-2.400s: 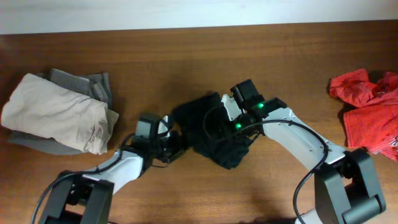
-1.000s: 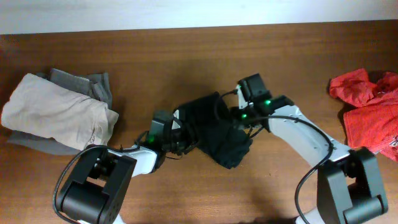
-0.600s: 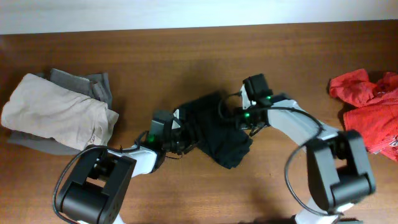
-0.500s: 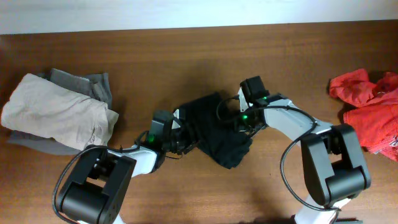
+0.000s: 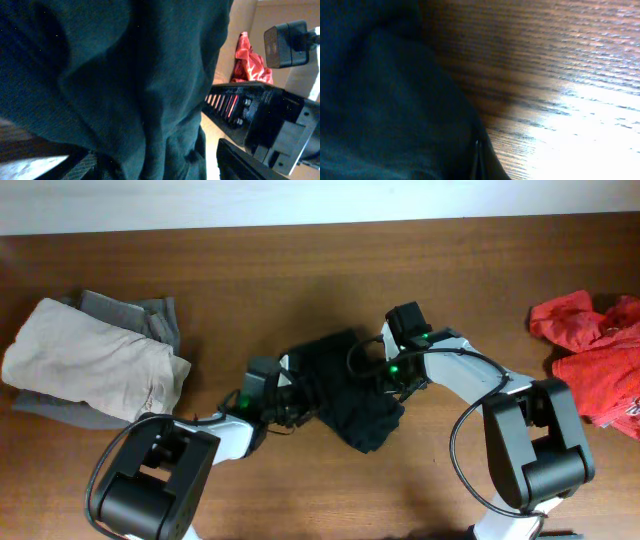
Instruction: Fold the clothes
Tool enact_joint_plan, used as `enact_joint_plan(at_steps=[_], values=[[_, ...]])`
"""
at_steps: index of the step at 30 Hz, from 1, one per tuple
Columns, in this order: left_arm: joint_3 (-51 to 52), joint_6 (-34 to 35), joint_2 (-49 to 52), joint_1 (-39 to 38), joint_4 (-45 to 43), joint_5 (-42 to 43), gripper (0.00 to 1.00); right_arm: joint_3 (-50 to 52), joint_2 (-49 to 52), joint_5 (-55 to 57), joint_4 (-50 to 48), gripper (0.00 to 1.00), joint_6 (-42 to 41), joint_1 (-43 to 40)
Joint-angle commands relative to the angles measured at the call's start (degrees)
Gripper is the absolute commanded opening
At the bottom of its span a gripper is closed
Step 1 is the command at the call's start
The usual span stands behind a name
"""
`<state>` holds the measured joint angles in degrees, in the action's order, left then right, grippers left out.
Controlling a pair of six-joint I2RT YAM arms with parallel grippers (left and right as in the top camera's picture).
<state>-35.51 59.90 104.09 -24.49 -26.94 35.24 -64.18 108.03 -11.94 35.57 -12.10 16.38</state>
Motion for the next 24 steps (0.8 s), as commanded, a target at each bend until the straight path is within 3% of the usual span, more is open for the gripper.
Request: enact_joint_plan(at_steps=[1, 6, 14, 16, 24], values=[[-0.68, 0.50, 5.01, -1.44, 1.92, -5.95, 0.72, 1.18, 2.62, -0.48, 1.66, 0.04, 1.20, 1.64], [-2.19, 0.61, 7.69, -2.03, 2.05, -5.49, 0.53, 1.18, 2.62, -0.50, 1.73, 0.04, 1.16, 2.62], [-2.27, 2.16, 9.38, -2.03, -0.31, -4.87, 0.15, 1.18, 2.62, -0.26, 2.19, 0.04, 1.36, 2.91], [-2.27, -0.61, 9.35, -2.01, -3.21, -2.97, 0.03, 1.18, 2.60, 0.00, 2.19, 0.04, 1.38, 2.82], [-4.28, -9.70, 7.69, 0.04, -7.32, 5.55, 0.01, 0.04, -3.19, 2.32, 7.69, 0.04, 2.91, -0.98]])
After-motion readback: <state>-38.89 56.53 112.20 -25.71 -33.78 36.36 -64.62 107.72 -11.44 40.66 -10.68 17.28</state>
